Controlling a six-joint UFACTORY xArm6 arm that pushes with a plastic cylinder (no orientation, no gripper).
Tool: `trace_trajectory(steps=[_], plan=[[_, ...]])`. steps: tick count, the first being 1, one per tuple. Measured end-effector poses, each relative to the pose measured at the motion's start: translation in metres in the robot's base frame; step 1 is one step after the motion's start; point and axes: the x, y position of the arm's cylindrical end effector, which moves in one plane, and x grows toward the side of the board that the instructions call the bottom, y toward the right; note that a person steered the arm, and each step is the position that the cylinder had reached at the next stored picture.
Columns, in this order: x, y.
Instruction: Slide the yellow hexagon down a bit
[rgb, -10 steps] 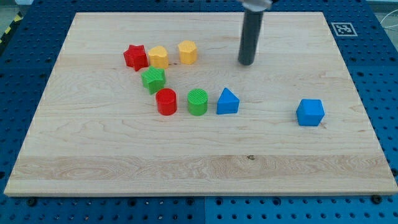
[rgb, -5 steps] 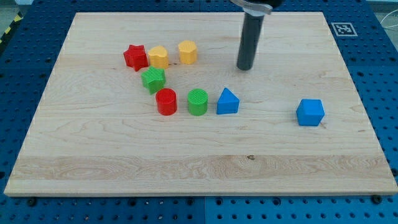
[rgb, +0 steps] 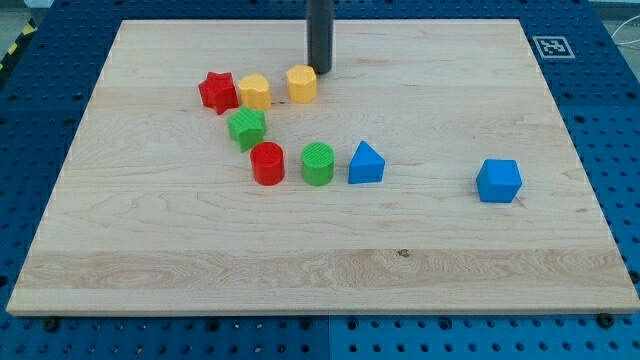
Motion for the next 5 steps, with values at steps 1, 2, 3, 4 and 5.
trace_trajectory(steps=[1, 2, 3, 4, 5], plan=[[0.001, -0.004], [0.025, -0.004], [0.028, -0.004], [0.029, -0.004], [0.039, -0.004]])
